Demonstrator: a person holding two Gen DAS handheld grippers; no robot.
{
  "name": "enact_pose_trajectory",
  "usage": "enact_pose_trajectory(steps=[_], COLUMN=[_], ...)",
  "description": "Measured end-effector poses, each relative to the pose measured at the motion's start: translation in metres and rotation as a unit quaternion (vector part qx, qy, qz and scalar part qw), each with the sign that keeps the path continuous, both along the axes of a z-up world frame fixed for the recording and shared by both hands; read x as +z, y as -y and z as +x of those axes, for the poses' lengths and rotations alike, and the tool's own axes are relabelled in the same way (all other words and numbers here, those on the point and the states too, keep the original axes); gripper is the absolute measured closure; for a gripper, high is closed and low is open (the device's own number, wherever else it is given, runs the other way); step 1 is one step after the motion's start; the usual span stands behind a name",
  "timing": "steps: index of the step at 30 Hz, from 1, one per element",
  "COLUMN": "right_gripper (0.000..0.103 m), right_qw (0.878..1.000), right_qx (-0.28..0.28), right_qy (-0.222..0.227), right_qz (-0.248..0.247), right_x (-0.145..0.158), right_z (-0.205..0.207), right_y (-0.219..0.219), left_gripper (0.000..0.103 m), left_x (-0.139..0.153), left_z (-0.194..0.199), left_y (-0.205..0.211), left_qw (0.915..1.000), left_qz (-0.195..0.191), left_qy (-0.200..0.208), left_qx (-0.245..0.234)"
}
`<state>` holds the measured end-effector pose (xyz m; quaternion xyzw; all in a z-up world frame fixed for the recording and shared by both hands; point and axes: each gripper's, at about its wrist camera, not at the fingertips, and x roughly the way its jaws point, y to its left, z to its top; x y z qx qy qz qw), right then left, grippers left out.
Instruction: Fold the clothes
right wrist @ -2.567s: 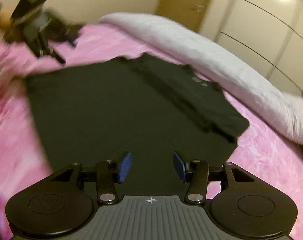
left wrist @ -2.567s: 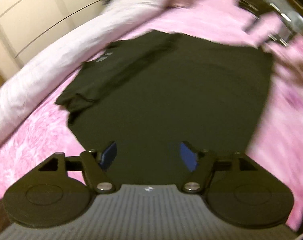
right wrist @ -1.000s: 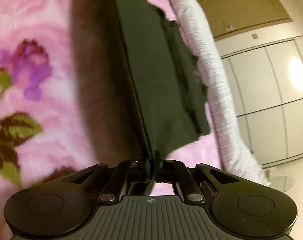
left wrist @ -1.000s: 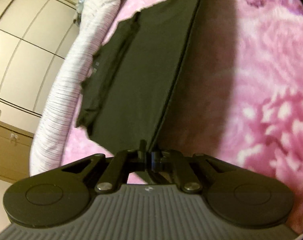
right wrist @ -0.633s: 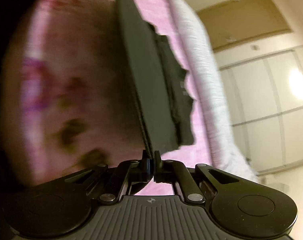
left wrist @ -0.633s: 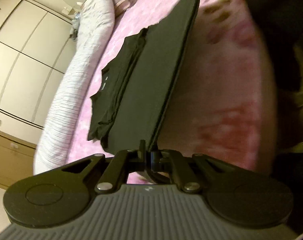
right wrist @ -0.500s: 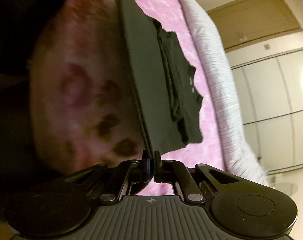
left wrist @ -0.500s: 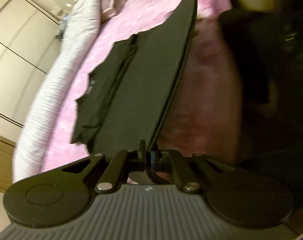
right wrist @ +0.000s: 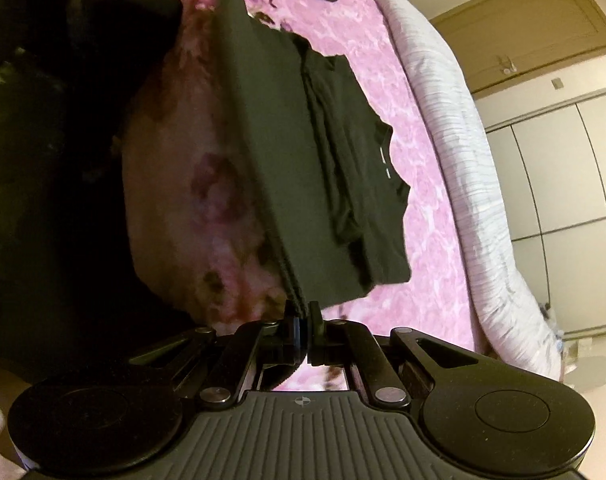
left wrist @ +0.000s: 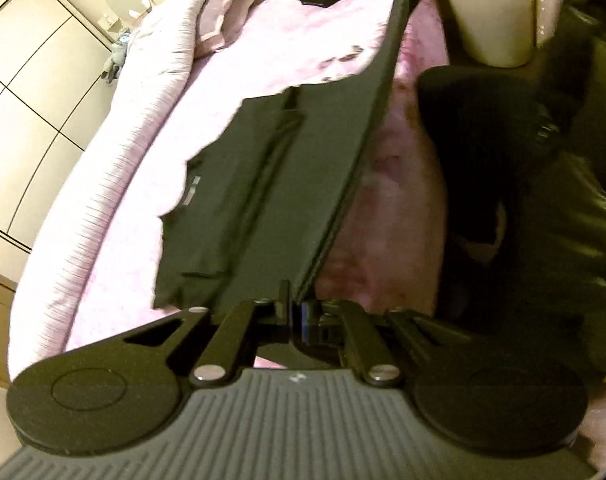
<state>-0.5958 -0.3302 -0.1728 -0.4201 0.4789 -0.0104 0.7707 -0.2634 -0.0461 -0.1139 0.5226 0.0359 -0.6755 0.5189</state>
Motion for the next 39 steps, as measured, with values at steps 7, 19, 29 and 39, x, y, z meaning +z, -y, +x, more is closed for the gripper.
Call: enact_pose_trajectory(steps=[7, 19, 29, 39], right_gripper=[0.102, 0.102, 0.102, 0.094], right_qw=[1.000, 0.991, 0.976, 0.948], right_qx=[0.003, -0.068, -0.107, -0.177], right_qy=[0.003, -0.031, -0.028, 0.009], right_qz=[-0.007, 0.110, 0.189, 0.264], right_x=[0.028, -0.039, -0.086, -0.114], right_z=[0.088, 0.277, 0.335, 0.348], right_y=[0.100, 0.286, 0.358, 0.398], left_gripper=[0.100, 0.099, 0.095, 0.061], left_x=[0.033, -0.072, -0.129, -0.157], left_z=[0.077, 0.234, 0.294, 0.331], left_y=[0.110, 0.322, 0.375, 0.385], left_qw=[0.9998, 0.9893, 0.9764, 0.9530], left_qz=[-0.015, 0.069, 0.081, 0.075], left_qy=[-0.005, -0.083, -0.137, -0.194], left_qx=[0.010, 0.099, 0.146, 0.220])
